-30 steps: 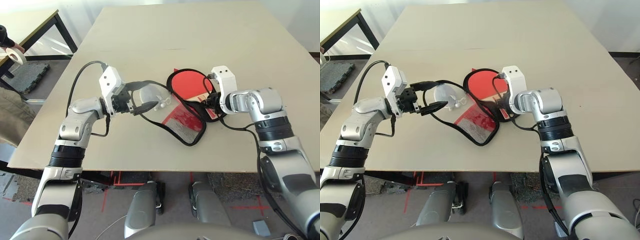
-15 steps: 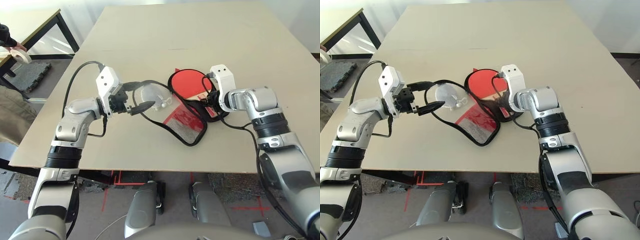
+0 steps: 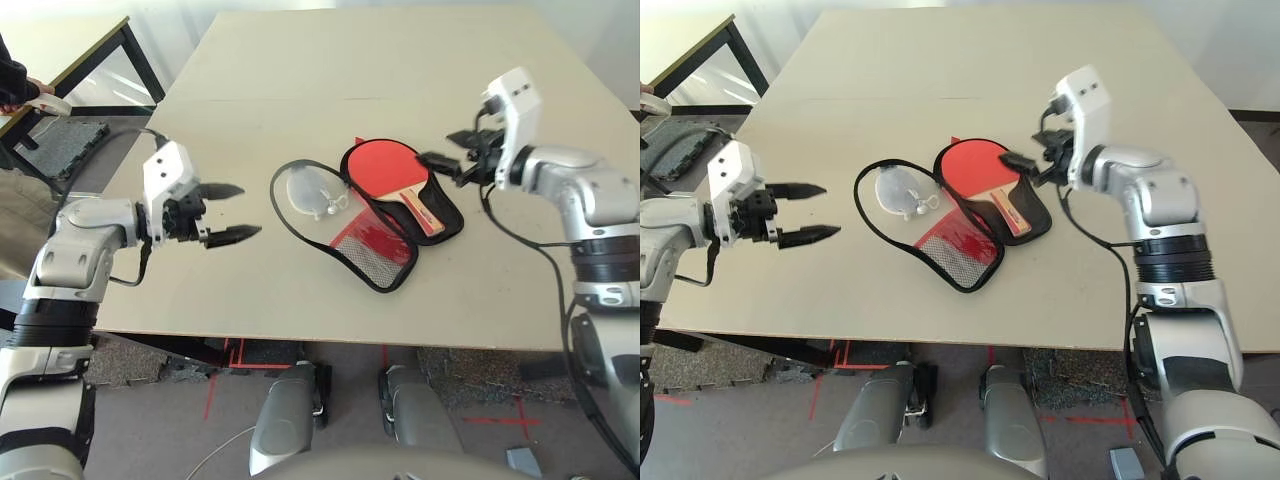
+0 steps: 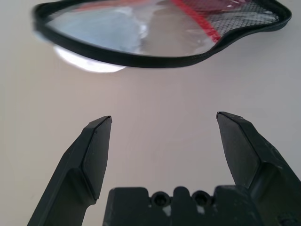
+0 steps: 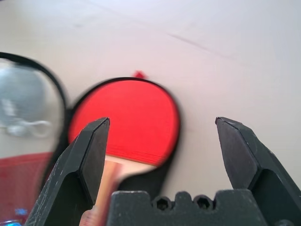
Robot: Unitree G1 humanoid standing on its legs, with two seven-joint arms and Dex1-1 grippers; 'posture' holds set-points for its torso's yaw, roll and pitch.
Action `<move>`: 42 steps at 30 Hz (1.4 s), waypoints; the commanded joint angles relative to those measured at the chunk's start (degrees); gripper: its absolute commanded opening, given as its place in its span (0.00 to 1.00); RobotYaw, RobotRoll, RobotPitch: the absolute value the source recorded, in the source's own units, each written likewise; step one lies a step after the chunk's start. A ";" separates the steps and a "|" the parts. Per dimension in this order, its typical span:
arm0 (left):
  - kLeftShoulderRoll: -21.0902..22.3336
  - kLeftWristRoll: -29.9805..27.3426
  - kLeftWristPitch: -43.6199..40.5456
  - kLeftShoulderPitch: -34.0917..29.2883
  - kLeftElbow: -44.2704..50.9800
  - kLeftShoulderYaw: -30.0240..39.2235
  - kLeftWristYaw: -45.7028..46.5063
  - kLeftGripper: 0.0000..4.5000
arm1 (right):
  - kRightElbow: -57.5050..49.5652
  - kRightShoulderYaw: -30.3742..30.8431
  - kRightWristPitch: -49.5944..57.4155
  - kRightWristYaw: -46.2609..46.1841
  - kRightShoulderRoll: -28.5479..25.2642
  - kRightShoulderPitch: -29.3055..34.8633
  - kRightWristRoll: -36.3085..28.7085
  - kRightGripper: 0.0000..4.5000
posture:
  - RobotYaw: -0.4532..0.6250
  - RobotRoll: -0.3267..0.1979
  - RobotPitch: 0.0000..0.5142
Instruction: Store the ping-pong paddle in its case and zip it.
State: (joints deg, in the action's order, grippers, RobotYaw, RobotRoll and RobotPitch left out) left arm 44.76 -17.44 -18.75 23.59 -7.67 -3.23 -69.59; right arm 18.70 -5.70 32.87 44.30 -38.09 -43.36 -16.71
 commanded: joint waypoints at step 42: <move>-31.38 10.54 22.36 29.36 -34.97 -6.57 2.72 1.00 | -2.73 -9.12 14.80 1.74 3.17 18.26 -15.20 0.99 | 0.42 0.62 0.27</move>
State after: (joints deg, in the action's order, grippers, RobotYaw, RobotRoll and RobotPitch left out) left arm 12.63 -6.54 5.34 54.36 -45.65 -9.95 -65.45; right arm 14.66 -16.07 48.13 46.11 -35.27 -24.58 -32.48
